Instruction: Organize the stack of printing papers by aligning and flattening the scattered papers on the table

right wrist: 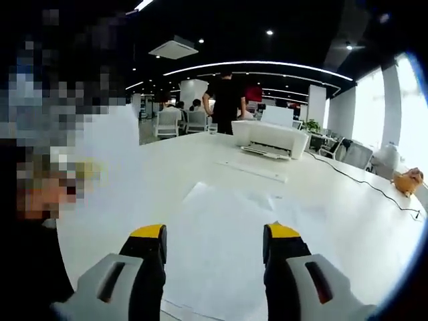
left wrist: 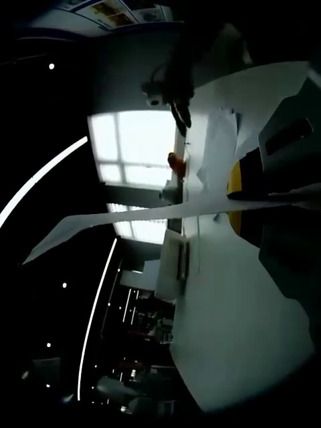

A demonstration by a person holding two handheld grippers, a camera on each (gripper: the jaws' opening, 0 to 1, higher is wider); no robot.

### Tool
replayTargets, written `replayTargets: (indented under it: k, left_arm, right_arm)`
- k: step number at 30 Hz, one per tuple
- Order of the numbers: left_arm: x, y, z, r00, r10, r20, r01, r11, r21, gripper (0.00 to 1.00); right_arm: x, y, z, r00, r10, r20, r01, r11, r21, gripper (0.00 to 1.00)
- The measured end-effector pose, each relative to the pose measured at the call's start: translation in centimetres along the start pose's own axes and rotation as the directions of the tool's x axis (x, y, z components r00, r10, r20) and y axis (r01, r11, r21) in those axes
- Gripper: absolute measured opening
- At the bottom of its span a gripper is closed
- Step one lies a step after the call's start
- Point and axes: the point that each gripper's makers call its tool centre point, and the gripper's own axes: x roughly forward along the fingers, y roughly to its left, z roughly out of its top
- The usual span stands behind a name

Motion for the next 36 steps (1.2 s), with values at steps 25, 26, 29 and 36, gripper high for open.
replayTargets:
  k: [25,26,29,36]
  left_arm:
    - [0.0,0.0,-0.1,1.000,-0.003,-0.006,0.003,1.000,0.007,0.06]
    - [0.0,0.0,-0.2,1.000,-0.004,-0.008,0.004,1.000,0.009,0.06]
    - [0.0,0.0,-0.2,1.000,-0.004,-0.011,0.005,1.000,0.012,0.06]
    - [0.0,0.1,-0.2,1.000,-0.004,-0.012,0.004,1.000,0.013,0.06]
  right_arm:
    - [4.3,-2.4,0.0,0.998,0.004,-0.063,-0.004,1.000,0.001,0.58]
    - [4.5,-2.3,0.0,0.998,0.006,-0.067,-0.006,1.000,-0.005,0.58]
    - [5.1,-2.3,0.2,0.997,0.006,-0.075,-0.007,1.000,-0.016,0.58]
    - [6.8,-2.7,0.2,0.996,0.009,-0.092,-0.011,1.000,-0.022,0.58]
